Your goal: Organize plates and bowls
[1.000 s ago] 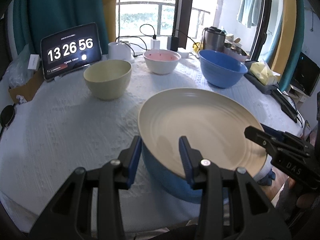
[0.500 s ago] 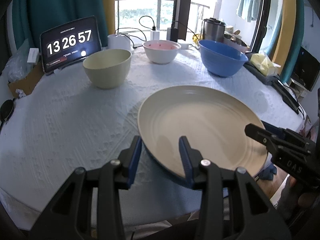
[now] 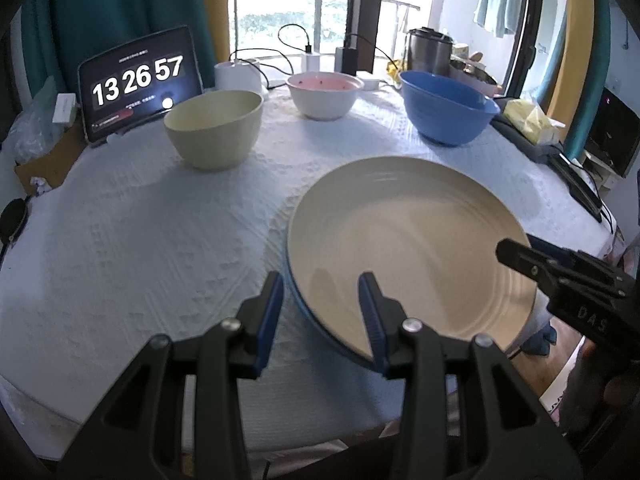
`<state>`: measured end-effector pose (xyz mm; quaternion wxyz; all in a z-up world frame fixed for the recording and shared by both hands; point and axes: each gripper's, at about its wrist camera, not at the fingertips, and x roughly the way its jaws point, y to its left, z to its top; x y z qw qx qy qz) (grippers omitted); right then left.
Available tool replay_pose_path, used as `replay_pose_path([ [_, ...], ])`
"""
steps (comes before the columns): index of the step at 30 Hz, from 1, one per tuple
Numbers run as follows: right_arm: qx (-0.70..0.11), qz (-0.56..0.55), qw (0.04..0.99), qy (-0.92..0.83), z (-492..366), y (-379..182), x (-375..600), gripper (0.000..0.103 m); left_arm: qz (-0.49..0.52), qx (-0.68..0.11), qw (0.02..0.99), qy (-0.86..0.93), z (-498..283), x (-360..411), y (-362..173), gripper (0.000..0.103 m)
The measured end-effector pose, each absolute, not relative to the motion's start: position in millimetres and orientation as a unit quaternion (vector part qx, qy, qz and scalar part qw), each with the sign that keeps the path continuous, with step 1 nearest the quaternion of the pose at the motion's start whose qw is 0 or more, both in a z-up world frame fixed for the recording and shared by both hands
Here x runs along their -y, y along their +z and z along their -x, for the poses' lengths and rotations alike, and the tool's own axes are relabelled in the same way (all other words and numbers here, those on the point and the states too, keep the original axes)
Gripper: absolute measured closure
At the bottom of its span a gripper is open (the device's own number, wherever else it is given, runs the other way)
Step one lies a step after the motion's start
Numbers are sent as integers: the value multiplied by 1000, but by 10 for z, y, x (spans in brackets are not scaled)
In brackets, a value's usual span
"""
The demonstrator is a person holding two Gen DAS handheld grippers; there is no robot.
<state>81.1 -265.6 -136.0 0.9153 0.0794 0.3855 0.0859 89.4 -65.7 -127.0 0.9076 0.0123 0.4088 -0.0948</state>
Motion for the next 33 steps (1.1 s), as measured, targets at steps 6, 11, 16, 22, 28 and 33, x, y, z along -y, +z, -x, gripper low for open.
replay_pose_path([
  [6,-384,-75,916,84,-799,-1344,2641,59,-5,-408,909,-86,-904,599,-1268,62],
  [11,-380,-73,920,70,-804,-1343,2682,59,-2,-408,909,-81,-922,579,-1272,62],
  [16,-382,-81,919,52,-825,-1380,2789,59,-1,-412,908,-79,-954,580,-1300,61],
  [22,-384,-87,918,43,-873,-1449,2849,55,-2,-420,904,-77,-1008,589,-1344,61],
  [28,-399,-81,912,59,-952,-1544,2767,54,0,-423,903,-72,-1056,585,-1365,61],
  [33,-405,-89,908,62,-994,-1547,2785,54,6,-423,903,-68,-1119,564,-1369,61],
])
